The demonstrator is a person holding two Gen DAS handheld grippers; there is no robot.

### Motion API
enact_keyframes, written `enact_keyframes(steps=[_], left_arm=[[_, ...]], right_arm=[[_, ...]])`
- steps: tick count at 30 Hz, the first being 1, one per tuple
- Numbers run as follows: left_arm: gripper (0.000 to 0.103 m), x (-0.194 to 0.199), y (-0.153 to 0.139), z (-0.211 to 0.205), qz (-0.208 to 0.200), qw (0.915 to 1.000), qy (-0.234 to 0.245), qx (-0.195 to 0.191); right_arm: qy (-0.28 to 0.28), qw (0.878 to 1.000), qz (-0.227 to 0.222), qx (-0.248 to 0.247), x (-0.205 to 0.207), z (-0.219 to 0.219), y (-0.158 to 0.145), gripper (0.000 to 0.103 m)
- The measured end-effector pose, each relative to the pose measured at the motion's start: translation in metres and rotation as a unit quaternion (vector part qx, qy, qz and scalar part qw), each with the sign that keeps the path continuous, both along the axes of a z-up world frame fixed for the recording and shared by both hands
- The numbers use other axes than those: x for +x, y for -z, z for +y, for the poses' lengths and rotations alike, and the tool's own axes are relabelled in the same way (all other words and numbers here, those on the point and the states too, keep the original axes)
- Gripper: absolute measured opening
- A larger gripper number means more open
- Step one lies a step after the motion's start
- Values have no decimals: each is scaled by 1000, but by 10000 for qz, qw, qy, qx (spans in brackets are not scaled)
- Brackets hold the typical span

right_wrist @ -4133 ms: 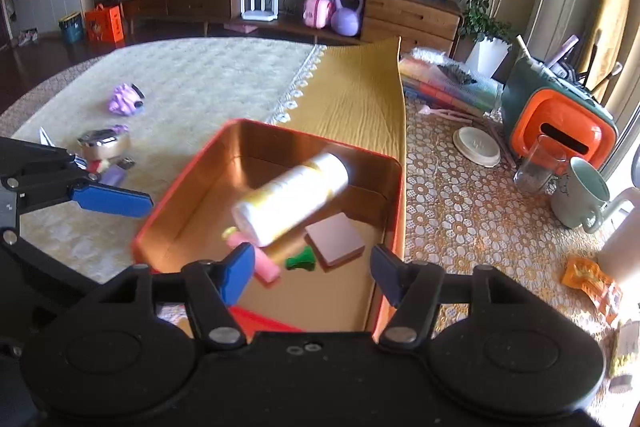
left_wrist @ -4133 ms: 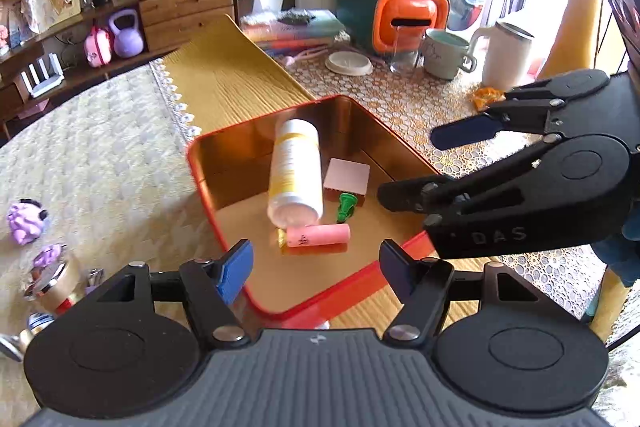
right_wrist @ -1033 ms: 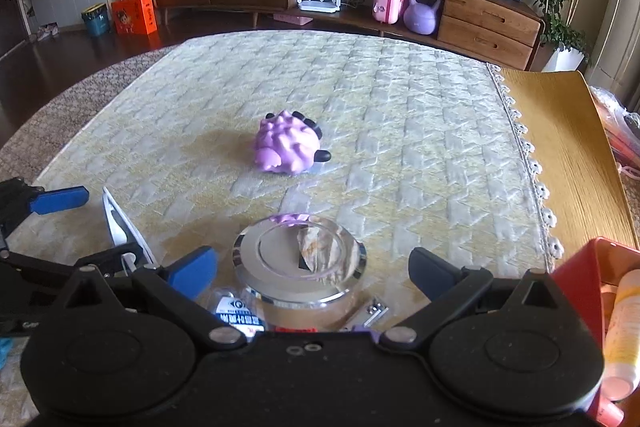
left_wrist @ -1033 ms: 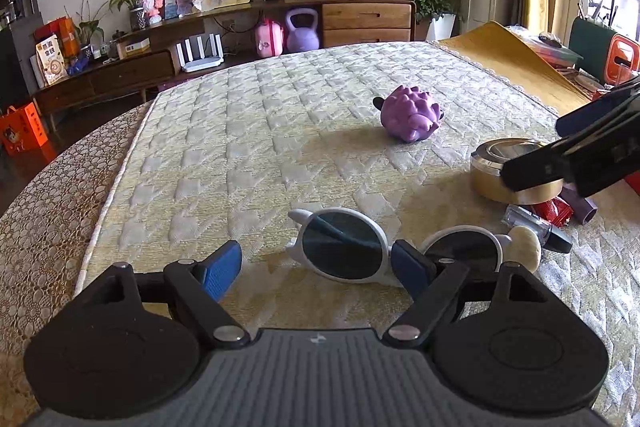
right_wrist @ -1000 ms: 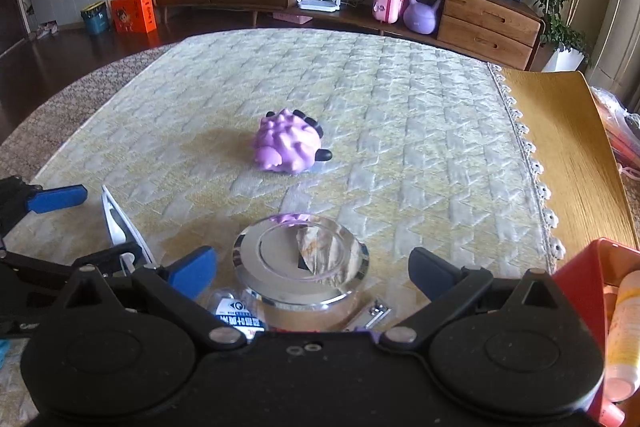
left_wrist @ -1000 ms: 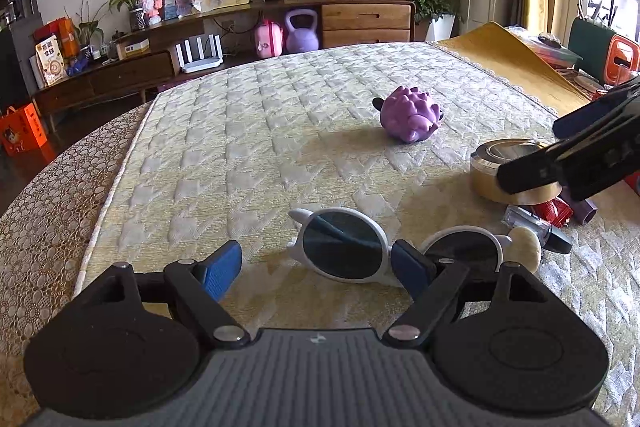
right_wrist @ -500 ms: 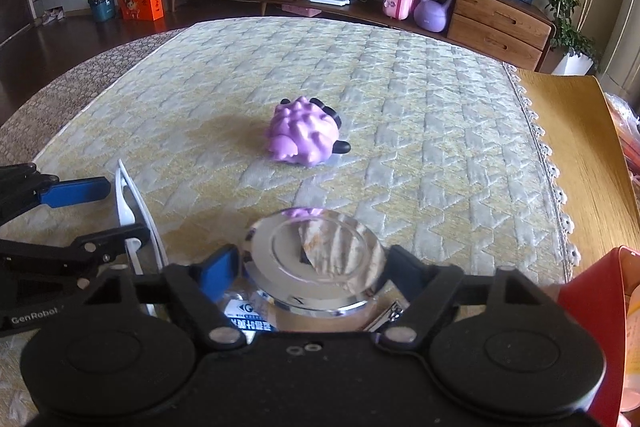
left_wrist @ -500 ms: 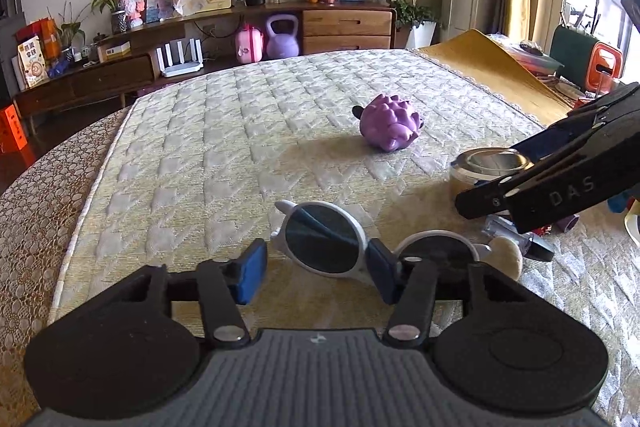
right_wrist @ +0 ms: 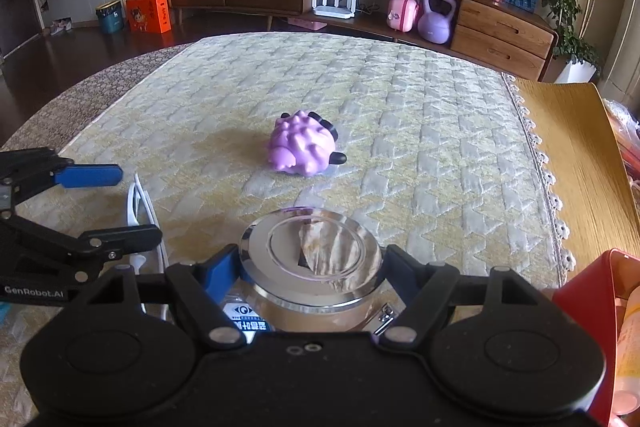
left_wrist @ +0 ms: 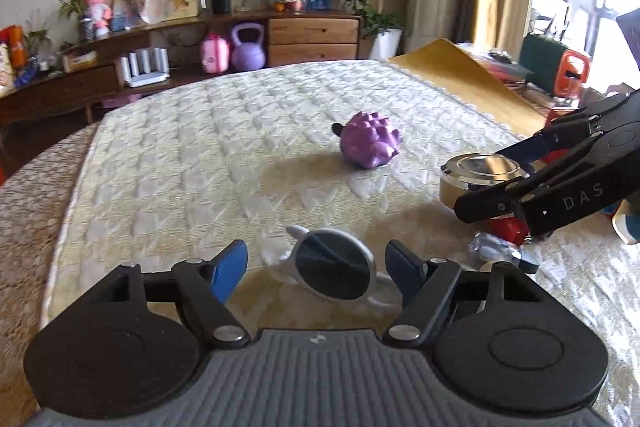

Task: Organize rigid objects
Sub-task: 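Lower the right gripper onto the silver round tin and close it, then grasp the white sunglasses with the left gripper while the right holds the tin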

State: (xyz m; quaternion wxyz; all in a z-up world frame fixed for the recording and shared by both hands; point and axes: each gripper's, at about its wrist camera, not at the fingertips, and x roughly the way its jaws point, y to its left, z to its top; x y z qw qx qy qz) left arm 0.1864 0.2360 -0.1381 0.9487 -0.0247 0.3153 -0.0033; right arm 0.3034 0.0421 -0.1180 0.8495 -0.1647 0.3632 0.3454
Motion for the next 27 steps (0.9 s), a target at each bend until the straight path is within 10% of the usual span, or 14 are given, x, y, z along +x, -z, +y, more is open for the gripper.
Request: enact_keyframes(steps=[11, 27], left_arm=[[30, -2, 4, -22, 24, 9995, 246, 209], [26, -25, -23, -49, -99, 9995, -254, 141]], right_arm=[[-52, 9997, 3, 221, -10, -11, -10, 77], [-24, 9976, -119, 682, -55, -79, -51, 77]])
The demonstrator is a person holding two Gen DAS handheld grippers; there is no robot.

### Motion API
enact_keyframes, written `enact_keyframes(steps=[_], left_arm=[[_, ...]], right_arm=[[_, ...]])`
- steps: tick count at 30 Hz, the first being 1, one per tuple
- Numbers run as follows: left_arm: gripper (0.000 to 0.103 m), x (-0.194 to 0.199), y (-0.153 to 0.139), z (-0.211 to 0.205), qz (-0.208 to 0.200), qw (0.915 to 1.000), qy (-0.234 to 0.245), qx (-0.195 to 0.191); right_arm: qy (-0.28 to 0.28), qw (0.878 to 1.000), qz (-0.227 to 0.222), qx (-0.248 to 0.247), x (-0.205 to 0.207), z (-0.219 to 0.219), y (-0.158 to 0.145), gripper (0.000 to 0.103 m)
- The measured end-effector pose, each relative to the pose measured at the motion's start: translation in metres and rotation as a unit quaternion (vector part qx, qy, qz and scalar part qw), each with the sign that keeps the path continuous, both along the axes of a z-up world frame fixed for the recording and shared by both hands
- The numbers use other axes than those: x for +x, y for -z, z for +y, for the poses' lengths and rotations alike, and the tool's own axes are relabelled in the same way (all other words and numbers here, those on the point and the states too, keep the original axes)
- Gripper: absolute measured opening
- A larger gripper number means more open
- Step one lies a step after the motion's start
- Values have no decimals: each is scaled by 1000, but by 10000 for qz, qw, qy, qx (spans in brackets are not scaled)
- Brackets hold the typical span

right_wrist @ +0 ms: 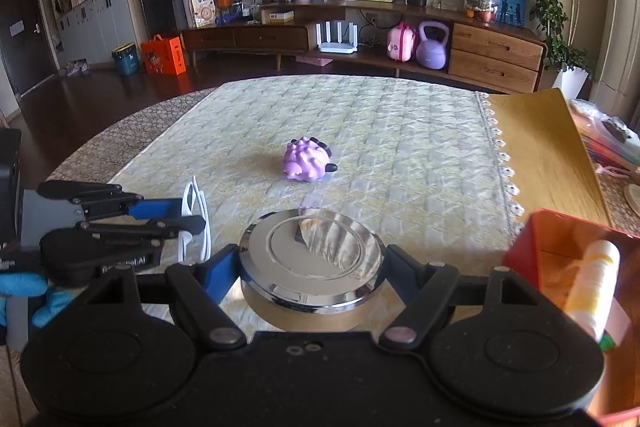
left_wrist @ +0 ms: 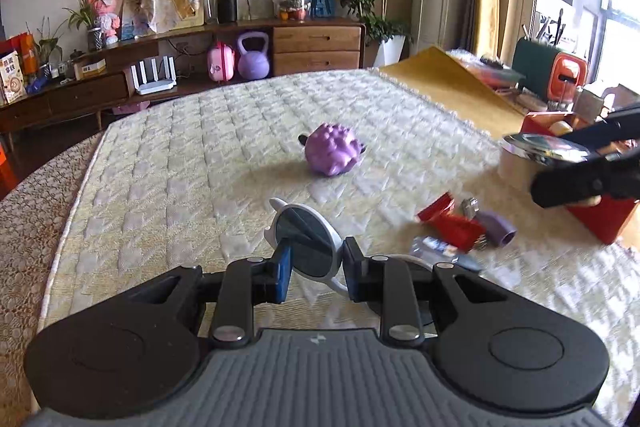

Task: Organize rigid objects
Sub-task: 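Grasp the white sunglasses with the left gripper while the right holds the tin, then carry the sunglasses and silver tin over the red box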

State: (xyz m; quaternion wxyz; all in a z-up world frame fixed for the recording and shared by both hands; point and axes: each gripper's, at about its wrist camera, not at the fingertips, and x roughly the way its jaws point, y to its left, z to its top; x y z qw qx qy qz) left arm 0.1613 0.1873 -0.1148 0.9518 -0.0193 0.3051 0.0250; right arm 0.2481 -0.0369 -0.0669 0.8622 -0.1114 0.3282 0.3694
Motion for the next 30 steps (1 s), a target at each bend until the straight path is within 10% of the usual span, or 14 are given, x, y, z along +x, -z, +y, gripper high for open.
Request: enact_keyframes(steps=[30], left_arm=[[26, 26, -78, -167, -228, 9942, 1039, -126]], right_arm=[[1157, 9927, -282, 192, 8, -187, -22, 77]])
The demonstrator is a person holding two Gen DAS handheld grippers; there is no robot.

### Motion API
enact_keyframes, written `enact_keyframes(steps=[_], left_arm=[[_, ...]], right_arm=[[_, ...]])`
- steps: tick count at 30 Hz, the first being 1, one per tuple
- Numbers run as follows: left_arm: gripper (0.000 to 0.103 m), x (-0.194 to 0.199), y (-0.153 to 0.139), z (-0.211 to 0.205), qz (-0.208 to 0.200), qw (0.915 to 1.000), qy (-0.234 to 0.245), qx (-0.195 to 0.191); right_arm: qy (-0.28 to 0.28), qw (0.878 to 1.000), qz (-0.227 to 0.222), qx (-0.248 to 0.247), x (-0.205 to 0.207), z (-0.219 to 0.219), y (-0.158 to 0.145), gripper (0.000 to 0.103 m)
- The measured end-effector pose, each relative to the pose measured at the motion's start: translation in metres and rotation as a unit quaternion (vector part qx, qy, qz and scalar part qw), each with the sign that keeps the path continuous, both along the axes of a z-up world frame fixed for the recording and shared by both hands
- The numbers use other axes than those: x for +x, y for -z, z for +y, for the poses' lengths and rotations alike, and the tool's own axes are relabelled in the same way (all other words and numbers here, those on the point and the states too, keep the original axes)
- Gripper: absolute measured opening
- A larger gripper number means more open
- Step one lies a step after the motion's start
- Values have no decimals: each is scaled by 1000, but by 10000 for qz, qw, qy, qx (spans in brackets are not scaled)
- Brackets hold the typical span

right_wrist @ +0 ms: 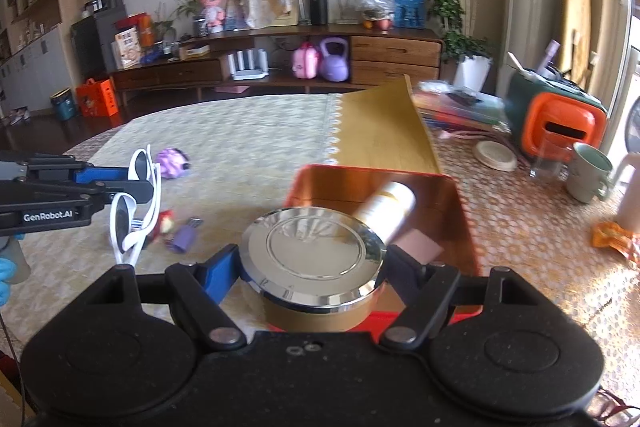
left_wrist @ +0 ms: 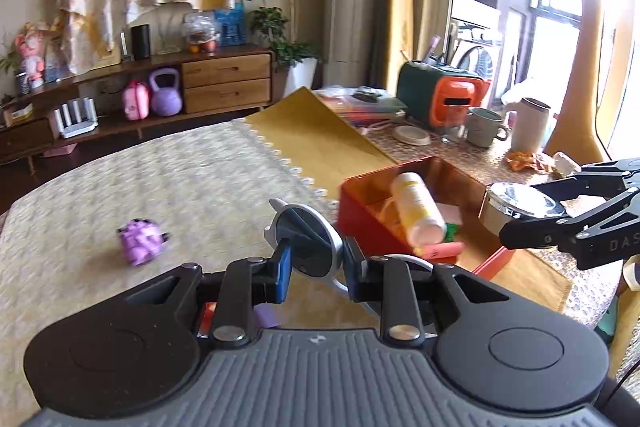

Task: Organize rigid objects
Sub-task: 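Carry the sunglasses and silver tin over the red box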

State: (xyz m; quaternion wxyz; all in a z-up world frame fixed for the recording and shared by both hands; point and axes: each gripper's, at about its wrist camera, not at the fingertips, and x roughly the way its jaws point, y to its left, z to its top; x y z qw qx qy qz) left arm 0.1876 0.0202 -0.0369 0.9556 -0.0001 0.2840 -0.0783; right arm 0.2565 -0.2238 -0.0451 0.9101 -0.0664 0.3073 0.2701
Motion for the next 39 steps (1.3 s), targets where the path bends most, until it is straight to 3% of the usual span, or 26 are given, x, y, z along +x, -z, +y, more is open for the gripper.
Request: enact_keyframes(steps=[14, 30, 39], left_arm=[[26, 62, 3, -73, 133, 9988, 414, 221], [26, 134, 25, -117, 497, 9939, 616, 763], [26, 155, 40, -115, 800, 9942, 451, 557]], right_arm=[[283, 9994, 167, -125, 35, -50, 26, 77], [-7, 9987, 138, -494, 61, -36, 48, 77], [-7, 9982, 240, -549, 72, -31, 60, 77]])
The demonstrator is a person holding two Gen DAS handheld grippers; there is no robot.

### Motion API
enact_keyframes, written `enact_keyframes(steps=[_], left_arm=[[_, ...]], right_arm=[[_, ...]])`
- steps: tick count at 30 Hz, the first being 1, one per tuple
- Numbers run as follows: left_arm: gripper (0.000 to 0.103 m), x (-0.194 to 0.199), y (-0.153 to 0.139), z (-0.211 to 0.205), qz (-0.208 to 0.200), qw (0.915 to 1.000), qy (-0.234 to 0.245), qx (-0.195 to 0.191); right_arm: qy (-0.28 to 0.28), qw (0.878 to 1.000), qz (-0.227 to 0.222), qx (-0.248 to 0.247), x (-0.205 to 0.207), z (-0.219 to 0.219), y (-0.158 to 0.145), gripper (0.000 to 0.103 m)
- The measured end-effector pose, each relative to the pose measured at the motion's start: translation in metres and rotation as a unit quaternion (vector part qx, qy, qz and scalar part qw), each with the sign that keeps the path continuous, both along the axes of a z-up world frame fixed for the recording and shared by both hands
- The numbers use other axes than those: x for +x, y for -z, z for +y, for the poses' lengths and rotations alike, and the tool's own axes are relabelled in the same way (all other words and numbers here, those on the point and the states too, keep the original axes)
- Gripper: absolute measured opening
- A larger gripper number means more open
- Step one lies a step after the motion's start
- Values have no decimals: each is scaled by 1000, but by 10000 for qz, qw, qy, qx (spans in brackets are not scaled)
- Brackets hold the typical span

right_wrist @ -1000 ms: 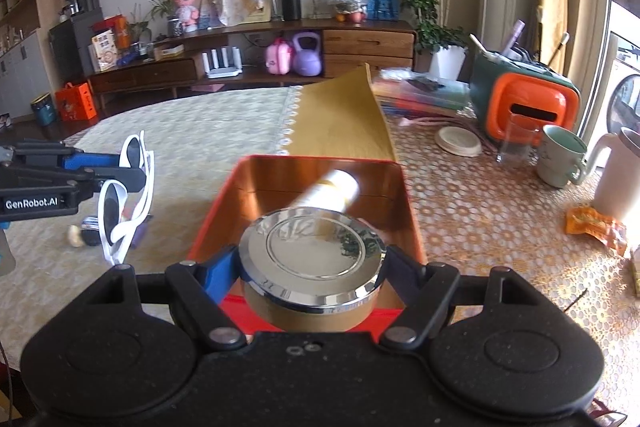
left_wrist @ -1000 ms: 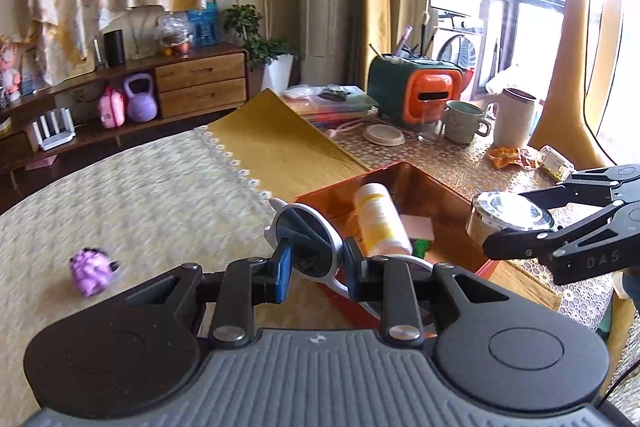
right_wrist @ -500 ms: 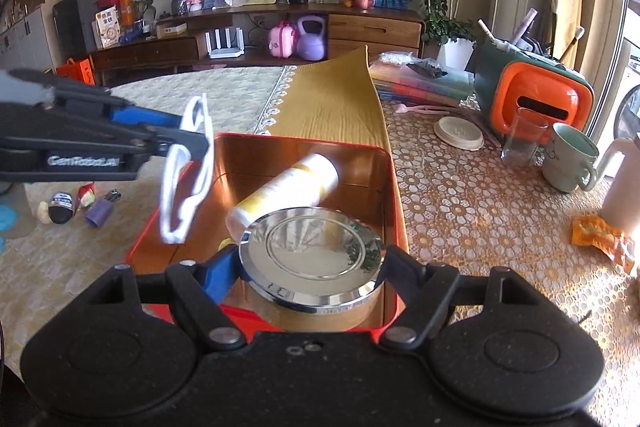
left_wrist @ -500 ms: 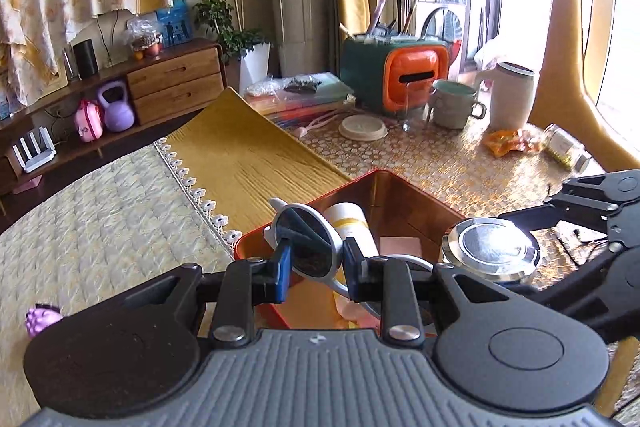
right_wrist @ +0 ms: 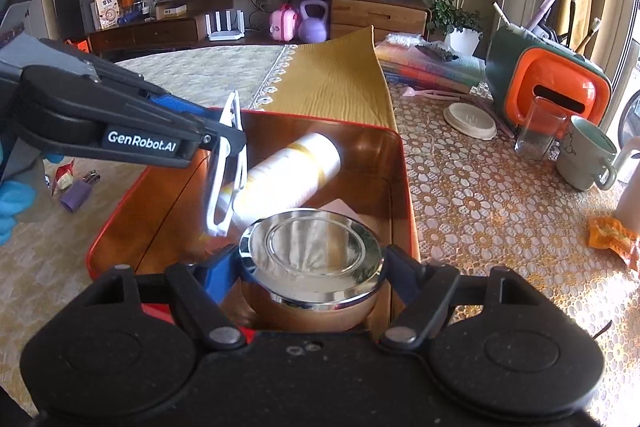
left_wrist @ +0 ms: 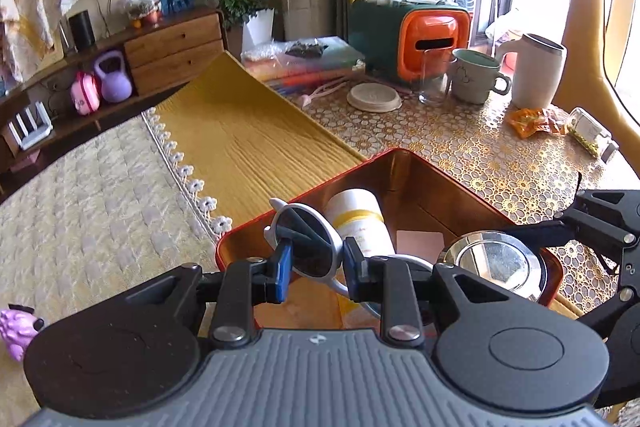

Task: Organize rigid objects
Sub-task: 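Carry the sunglasses and silver tin over the red box, then open both grippers to drop the sunglasses and tin into the box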

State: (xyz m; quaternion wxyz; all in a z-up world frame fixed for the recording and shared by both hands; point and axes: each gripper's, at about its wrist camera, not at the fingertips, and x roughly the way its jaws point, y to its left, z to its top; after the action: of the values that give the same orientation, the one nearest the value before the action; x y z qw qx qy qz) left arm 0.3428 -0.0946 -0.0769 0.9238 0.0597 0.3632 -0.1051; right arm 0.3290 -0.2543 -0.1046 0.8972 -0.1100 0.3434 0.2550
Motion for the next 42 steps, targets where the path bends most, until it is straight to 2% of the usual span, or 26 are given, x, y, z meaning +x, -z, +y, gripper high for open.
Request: enact_keyframes(steps=[17, 24, 27, 28, 29, 42], left_arm=[[26, 9, 10, 3, 240, 9993, -207, -177], [29, 4, 13, 4, 364, 9987, -252, -269], [45, -1, 11, 4, 365, 9986, -247, -282], [57, -4, 10, 4, 341, 9987, -245, -302], [64, -7, 9, 5, 303, 9987, -231, -342], [64, -50, -9, 11, 159, 9983, -27, -557]], right_arm=[[-165, 9996, 56, -230, -3, 4, 2, 78], [-147, 9999, 19, -79, -9, -6, -8, 81], [-95, 9998, 102, 106, -11, -13, -10, 81], [-79, 9998, 112, 150, -12, -15, -11, 81], [-69, 9997, 113, 180, -14, -17, -13, 81], [97, 9983, 132, 555, -36, -31, -32, 81]])
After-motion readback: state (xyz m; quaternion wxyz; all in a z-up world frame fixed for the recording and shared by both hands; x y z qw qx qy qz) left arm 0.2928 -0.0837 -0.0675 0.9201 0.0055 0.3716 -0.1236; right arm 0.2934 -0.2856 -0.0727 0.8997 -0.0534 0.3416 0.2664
